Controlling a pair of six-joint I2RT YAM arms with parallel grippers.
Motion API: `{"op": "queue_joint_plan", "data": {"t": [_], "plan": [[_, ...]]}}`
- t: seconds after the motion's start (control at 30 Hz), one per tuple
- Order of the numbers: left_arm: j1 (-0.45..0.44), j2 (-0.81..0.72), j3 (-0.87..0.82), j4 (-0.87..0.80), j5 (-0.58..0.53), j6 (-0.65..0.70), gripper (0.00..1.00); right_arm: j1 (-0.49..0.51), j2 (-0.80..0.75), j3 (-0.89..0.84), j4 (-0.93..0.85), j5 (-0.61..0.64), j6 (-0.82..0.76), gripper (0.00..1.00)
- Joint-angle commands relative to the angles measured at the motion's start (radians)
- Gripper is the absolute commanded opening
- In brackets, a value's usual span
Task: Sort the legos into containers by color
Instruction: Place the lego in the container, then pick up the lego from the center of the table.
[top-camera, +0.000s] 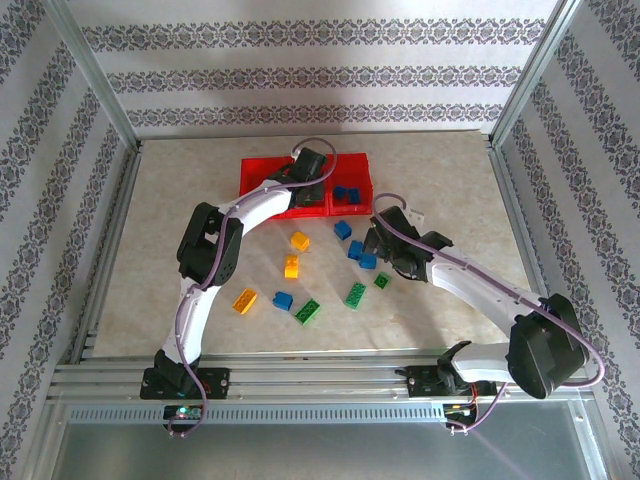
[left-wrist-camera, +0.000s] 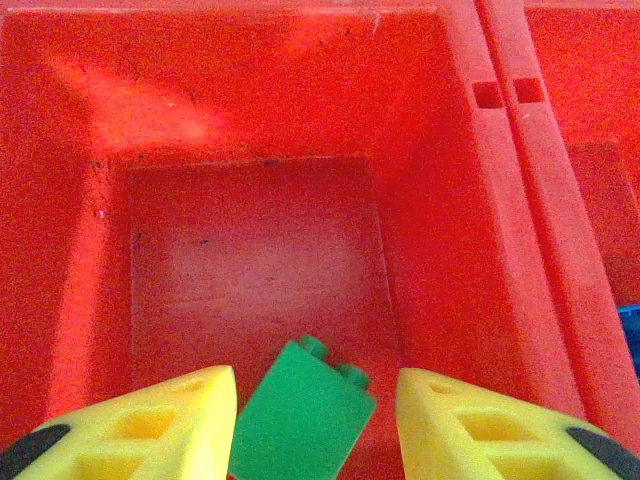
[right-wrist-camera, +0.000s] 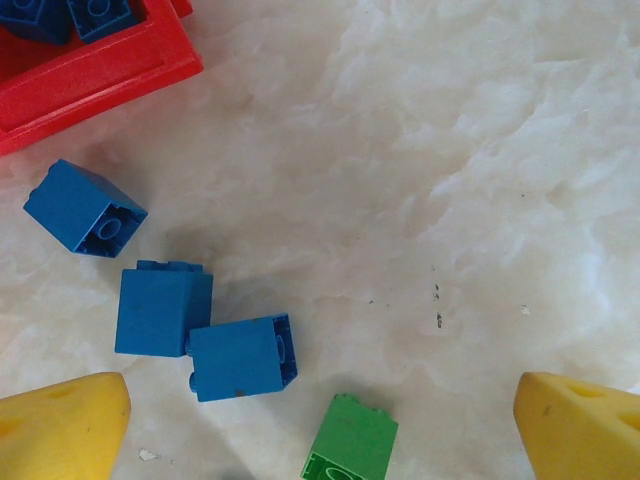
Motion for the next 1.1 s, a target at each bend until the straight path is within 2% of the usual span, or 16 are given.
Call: {"op": "queue_joint_plan", "data": {"t": [0.0,0.2,0.47,0.63,0.77,0.8,1.07], "plan": [[-0.016,-0.019,0.024,-0.035,-0.008,-0.023,0.45,-0.005,-0.032,-0.021,-0.017,0.035,0.017,0.98],[-0.017,-0.101,-0.030,-0.017,-0.019,-0.043,0.46,-0.004,-0.048,-0.033,-0.009,0.035,0.014,0.98],[-0.018,-0.275,-0.202,0.067,-0.026,-0.074,0.56,0.006,-0.042,-0.038,0.009,0.025,0.007,0.98],[-0.019,-0.403,-0.315,0.106,-0.042,-0.076,0.73,0.015,-0.019,-0.031,0.020,0.007,-0.008,0.98],[-0.018,-0.501,-0.404,0.118,-0.065,-0.067,0.97,0.021,0.021,-0.022,0.021,-0.021,-0.022,0.98],[-0.018,-0.526,-0.428,0.123,-0.073,-0.068,1.00,0.024,0.032,-0.021,0.021,-0.027,-0.028,0.97],[-0.018,-0.719,-0.661,0.185,-0.148,-0.087,1.00,0.036,0.120,0.002,0.010,-0.081,-0.062,0.92]]}}
